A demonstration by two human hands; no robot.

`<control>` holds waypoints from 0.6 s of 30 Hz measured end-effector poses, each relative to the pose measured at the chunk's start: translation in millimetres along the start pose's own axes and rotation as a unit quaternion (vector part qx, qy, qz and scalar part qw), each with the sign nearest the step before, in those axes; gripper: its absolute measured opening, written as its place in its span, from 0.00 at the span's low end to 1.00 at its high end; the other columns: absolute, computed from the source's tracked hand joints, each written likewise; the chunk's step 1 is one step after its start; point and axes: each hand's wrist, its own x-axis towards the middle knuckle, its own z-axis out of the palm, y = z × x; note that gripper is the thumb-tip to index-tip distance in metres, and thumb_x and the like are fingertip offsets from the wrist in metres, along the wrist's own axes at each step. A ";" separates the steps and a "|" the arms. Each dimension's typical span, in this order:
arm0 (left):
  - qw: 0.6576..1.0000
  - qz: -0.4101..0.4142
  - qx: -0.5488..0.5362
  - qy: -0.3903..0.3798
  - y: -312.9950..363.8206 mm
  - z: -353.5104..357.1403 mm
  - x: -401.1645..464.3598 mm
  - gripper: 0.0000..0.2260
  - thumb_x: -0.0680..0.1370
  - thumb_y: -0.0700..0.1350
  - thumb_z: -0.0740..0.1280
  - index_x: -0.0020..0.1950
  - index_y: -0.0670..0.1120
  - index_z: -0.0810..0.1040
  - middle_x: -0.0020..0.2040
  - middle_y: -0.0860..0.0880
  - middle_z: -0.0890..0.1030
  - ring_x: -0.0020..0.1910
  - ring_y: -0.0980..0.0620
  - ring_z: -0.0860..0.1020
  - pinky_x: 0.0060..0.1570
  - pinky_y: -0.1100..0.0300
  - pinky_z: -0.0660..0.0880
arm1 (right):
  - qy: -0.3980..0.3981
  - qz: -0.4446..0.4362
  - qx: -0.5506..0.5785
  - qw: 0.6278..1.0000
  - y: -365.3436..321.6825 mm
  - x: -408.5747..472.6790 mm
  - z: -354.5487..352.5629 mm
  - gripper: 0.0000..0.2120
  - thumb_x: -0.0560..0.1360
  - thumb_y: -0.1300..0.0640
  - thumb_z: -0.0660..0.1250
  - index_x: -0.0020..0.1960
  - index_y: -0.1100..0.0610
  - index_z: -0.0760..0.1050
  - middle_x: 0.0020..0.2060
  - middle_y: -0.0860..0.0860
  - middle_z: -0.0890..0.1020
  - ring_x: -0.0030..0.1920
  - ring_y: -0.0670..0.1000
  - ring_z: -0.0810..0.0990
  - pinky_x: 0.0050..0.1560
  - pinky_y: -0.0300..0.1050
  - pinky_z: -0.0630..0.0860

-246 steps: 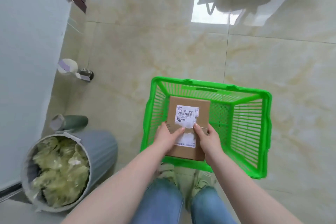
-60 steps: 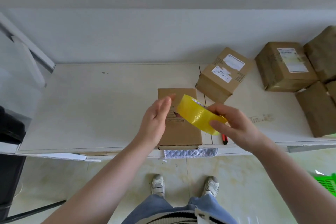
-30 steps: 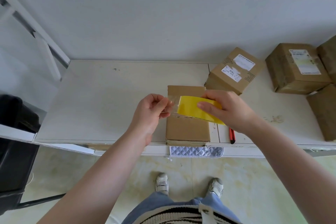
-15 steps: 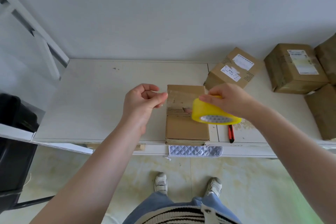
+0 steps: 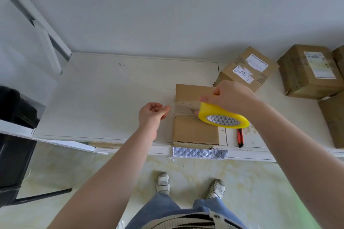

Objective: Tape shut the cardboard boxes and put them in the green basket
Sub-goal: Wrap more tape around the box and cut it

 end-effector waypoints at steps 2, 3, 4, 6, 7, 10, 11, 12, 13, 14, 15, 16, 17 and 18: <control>1.000 -0.003 0.006 -0.001 -5.2 2.9 3.2 0.11 0.70 0.35 0.76 0.41 0.44 0.75 0.24 0.55 0.77 0.24 0.58 0.76 0.33 0.67 0.77 | -0.003 0.007 0.000 1.000 -1.0 1.5 0.3 0.30 0.72 0.30 0.63 0.28 0.55 0.63 0.21 0.48 0.64 0.23 0.49 0.65 0.28 0.41 0.61; 1.000 -0.003 0.005 -0.002 -7.0 4.3 4.3 0.11 0.70 0.35 0.76 0.41 0.44 0.75 0.24 0.55 0.77 0.24 0.58 0.76 0.33 0.67 0.77 | -0.002 0.010 0.000 1.000 -1.1 2.4 0.7 0.30 0.72 0.30 0.63 0.28 0.55 0.63 0.21 0.48 0.64 0.23 0.49 0.66 0.28 0.41 0.61; 1.000 -0.004 0.002 -0.003 -8.7 5.5 5.3 0.11 0.70 0.35 0.76 0.42 0.43 0.74 0.25 0.54 0.77 0.24 0.57 0.76 0.32 0.66 0.77 | 0.000 0.014 -0.001 1.000 -0.6 3.1 1.2 0.30 0.72 0.30 0.63 0.28 0.55 0.63 0.21 0.47 0.64 0.23 0.49 0.66 0.28 0.41 0.61; 1.000 -0.010 -0.003 -0.006 -11.1 8.2 7.2 0.11 0.70 0.35 0.76 0.42 0.43 0.75 0.27 0.52 0.78 0.25 0.57 0.77 0.33 0.65 0.77 | 0.002 0.018 0.001 1.000 0.9 4.0 1.8 0.30 0.71 0.30 0.63 0.27 0.55 0.62 0.21 0.47 0.63 0.23 0.49 0.65 0.27 0.41 0.60; 1.000 -0.015 -0.005 -0.006 -11.6 10.0 7.7 0.11 0.71 0.35 0.76 0.42 0.43 0.75 0.28 0.51 0.78 0.25 0.56 0.77 0.34 0.65 0.78 | 0.003 0.019 0.005 1.000 1.8 4.2 2.1 0.31 0.71 0.30 0.63 0.27 0.54 0.61 0.20 0.47 0.62 0.23 0.49 0.64 0.27 0.41 0.60; 0.999 -0.045 -0.024 -0.008 -12.9 15.3 8.6 0.10 0.72 0.35 0.75 0.43 0.43 0.75 0.32 0.48 0.78 0.27 0.56 0.78 0.34 0.66 0.77 | 0.005 0.019 0.009 1.000 3.8 4.3 2.6 0.31 0.71 0.29 0.62 0.28 0.54 0.60 0.21 0.47 0.61 0.22 0.49 0.62 0.27 0.40 0.59; 0.997 -0.060 -0.036 -0.011 -13.2 16.4 9.1 0.10 0.72 0.35 0.75 0.43 0.43 0.75 0.34 0.47 0.79 0.29 0.55 0.78 0.33 0.67 0.77 | 0.007 0.020 0.008 1.000 4.0 4.3 3.1 0.31 0.71 0.29 0.62 0.28 0.54 0.60 0.21 0.47 0.60 0.22 0.49 0.62 0.26 0.40 0.59; 0.996 -0.077 -0.046 -0.016 -13.4 17.3 9.6 0.09 0.73 0.35 0.74 0.44 0.43 0.75 0.36 0.46 0.79 0.31 0.54 0.78 0.33 0.68 0.77 | 0.008 0.020 0.007 1.000 3.8 4.4 3.5 0.31 0.71 0.29 0.62 0.27 0.54 0.59 0.21 0.47 0.60 0.22 0.49 0.62 0.26 0.40 0.59; 0.994 -0.092 -0.053 -0.021 -13.4 18.0 9.9 0.09 0.73 0.36 0.74 0.45 0.43 0.75 0.38 0.46 0.79 0.34 0.53 0.79 0.34 0.68 0.77 | 0.008 0.020 0.007 1.000 3.6 4.5 3.9 0.31 0.71 0.29 0.62 0.27 0.54 0.59 0.20 0.46 0.60 0.22 0.49 0.62 0.26 0.40 0.59; 0.993 -0.102 -0.056 -0.026 -13.2 18.6 10.2 0.09 0.74 0.36 0.73 0.48 0.42 0.74 0.40 0.46 0.80 0.36 0.53 0.79 0.36 0.68 0.77 | 0.008 0.020 0.007 1.000 3.4 4.8 4.1 0.31 0.71 0.30 0.62 0.27 0.54 0.59 0.20 0.46 0.60 0.22 0.49 0.62 0.26 0.40 0.59; 0.992 -0.106 -0.055 -0.031 -13.0 18.7 10.4 0.10 0.75 0.37 0.73 0.50 0.42 0.73 0.43 0.46 0.80 0.38 0.53 0.79 0.39 0.67 0.77 | 0.008 0.020 0.007 1.000 3.4 4.9 4.2 0.31 0.71 0.30 0.63 0.27 0.54 0.59 0.20 0.46 0.60 0.22 0.49 0.62 0.26 0.40 0.59; 0.993 -0.104 -0.047 -0.035 -13.4 18.7 10.5 0.12 0.75 0.38 0.73 0.53 0.43 0.72 0.45 0.46 0.79 0.41 0.52 0.79 0.42 0.66 0.77 | 0.007 0.021 0.007 1.000 3.5 4.9 4.3 0.31 0.71 0.30 0.62 0.27 0.54 0.59 0.20 0.46 0.60 0.22 0.49 0.62 0.27 0.40 0.60; 0.994 -0.098 -0.029 -0.038 -14.0 18.3 10.2 0.13 0.75 0.40 0.73 0.54 0.44 0.70 0.47 0.47 0.78 0.43 0.52 0.78 0.46 0.64 0.76 | 0.008 0.022 0.007 1.000 3.7 4.8 4.2 0.31 0.71 0.30 0.62 0.27 0.54 0.59 0.20 0.47 0.61 0.22 0.49 0.62 0.27 0.40 0.60; 0.995 -0.088 -0.001 -0.043 -14.8 17.9 9.3 0.14 0.76 0.42 0.73 0.54 0.45 0.70 0.49 0.47 0.78 0.45 0.51 0.77 0.49 0.62 0.75 | 0.009 0.023 0.006 1.000 3.9 4.7 3.9 0.31 0.71 0.30 0.62 0.27 0.54 0.59 0.20 0.47 0.61 0.22 0.49 0.63 0.27 0.40 0.60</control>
